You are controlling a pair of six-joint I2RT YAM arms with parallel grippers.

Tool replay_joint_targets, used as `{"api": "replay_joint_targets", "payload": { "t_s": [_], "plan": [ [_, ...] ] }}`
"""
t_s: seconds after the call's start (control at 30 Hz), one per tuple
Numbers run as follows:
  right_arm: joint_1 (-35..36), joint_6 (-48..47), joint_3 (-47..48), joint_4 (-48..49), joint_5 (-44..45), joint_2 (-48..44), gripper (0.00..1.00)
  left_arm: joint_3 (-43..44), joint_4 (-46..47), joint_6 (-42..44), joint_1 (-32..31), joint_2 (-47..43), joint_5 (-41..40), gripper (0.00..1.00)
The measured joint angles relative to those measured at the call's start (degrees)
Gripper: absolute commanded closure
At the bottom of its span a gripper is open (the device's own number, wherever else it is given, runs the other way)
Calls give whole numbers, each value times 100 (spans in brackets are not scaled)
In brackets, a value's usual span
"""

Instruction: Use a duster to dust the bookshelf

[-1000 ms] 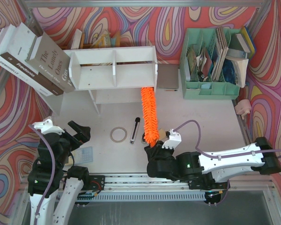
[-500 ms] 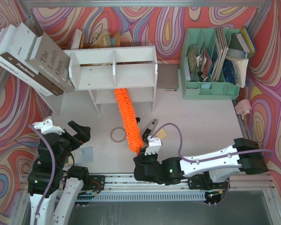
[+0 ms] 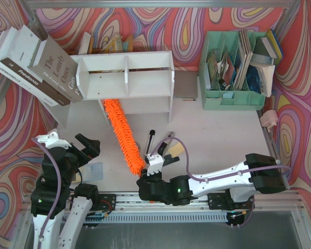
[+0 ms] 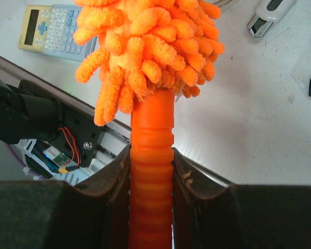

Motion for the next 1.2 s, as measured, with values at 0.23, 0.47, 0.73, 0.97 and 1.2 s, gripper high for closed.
{"api": "replay_joint_targets", "payload": {
  "t_s": [0.23,0.47,0.73,0.97,1.2],
  "plan": [
    [2,341,-133,-289,37,-313,100,0,0,0,0,0,0,2],
    [4,1005,-612,-988,201,-1154,100,0,0,-2,0,0,0,2],
    [63,1054,-774,-1165,315,-1279,100,0,0,-2,0,0,0,2],
    [258,280,-258,-634,114,-369,100,0,0,-2,0,0,0,2],
    [531,-133,-44,-470,90,-280,100,0,0,-2,0,0,0,2]
  ]
}}
